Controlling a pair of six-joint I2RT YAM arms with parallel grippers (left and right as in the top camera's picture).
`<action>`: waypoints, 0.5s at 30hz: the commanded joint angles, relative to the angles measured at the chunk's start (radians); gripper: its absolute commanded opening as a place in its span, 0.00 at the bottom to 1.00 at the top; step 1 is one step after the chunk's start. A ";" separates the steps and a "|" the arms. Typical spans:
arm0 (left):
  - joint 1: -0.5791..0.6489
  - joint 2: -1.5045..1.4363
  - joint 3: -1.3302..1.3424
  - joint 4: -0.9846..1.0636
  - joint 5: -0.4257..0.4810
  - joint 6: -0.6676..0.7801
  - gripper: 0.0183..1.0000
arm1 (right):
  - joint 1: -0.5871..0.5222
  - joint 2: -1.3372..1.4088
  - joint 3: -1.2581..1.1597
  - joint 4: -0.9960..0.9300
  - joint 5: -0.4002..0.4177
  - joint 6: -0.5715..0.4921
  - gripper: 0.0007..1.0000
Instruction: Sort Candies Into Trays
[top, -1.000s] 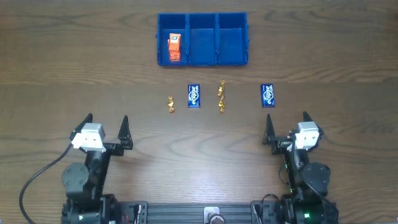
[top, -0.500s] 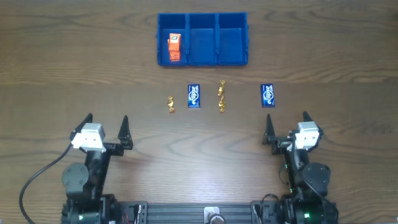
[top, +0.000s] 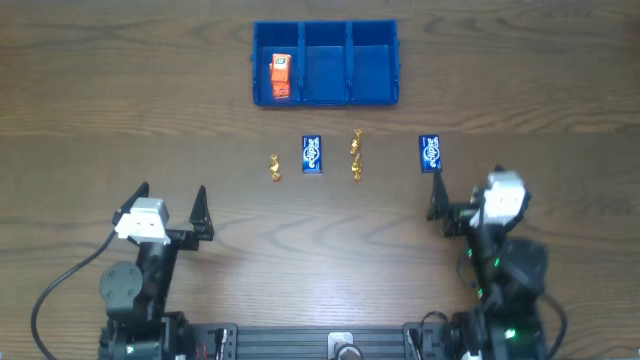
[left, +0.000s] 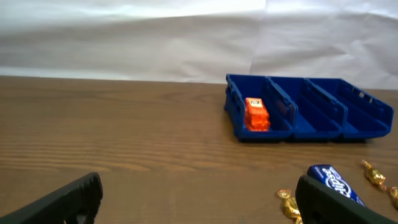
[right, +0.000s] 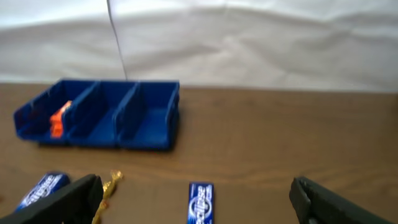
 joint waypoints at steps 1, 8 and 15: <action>-0.004 -0.007 -0.020 -0.032 0.024 -0.001 1.00 | 0.002 0.366 0.333 -0.132 -0.001 0.003 1.00; -0.004 -0.007 -0.020 -0.032 0.024 -0.001 1.00 | 0.002 0.932 0.753 -0.470 -0.002 0.007 1.00; -0.004 -0.007 -0.020 -0.032 0.024 -0.001 1.00 | 0.001 1.270 0.868 -0.525 -0.001 0.015 1.00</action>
